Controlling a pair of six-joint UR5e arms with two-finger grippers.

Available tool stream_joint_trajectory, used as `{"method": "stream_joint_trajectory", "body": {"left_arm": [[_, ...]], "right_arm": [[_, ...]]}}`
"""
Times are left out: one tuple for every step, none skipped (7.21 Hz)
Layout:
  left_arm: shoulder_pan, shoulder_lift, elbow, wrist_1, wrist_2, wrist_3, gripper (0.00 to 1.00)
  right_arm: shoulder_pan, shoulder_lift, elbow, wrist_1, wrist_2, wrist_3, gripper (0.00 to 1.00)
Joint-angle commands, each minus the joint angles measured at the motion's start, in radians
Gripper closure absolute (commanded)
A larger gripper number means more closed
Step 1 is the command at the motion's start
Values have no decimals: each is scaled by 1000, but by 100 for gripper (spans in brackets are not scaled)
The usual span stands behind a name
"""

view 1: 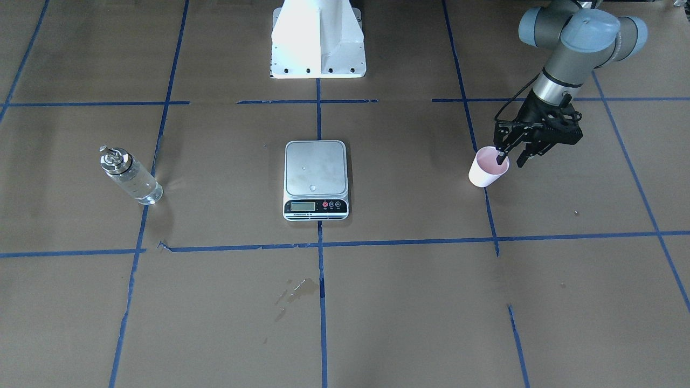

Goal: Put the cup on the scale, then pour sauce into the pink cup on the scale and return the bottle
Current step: 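Grasp the pink paper cup with the left gripper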

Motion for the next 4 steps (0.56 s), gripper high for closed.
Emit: {"method": "stream_joint_trajectory", "body": {"left_arm": [[3, -2, 2, 2, 22, 2, 100], [3, -6, 2, 5, 22, 3, 100], [2, -24, -1, 20, 22, 2, 100], [0, -58, -7, 59, 22, 2, 100]], "right_arm": [[0, 0, 1, 0, 2, 0, 0], [0, 0, 1, 0, 2, 0, 0], [0, 0, 1, 0, 2, 0, 0], [0, -3, 1, 0, 3, 0, 0]]}}
